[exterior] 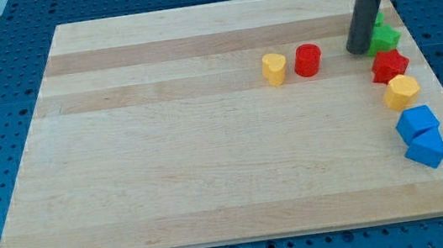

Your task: Move red circle to the center of the board

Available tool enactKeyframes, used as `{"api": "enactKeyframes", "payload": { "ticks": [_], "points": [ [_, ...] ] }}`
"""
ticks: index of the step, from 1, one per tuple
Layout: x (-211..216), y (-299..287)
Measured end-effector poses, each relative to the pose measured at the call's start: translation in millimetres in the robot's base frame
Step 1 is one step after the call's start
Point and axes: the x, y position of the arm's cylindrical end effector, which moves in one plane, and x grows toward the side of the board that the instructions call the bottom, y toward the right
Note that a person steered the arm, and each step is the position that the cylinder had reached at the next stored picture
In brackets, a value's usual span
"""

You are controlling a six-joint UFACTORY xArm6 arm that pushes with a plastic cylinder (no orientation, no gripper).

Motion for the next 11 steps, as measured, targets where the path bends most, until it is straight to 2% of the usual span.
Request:
{"api": "enactKeyframes", "payload": {
  "ticks": [1, 3, 6, 9, 11],
  "points": [
    [23.2, -2.2],
    [30.2, -47.2],
    [-15.1, -76.5],
    [-21.2, -136.2],
    [-43.7, -137.7]
  ]
}}
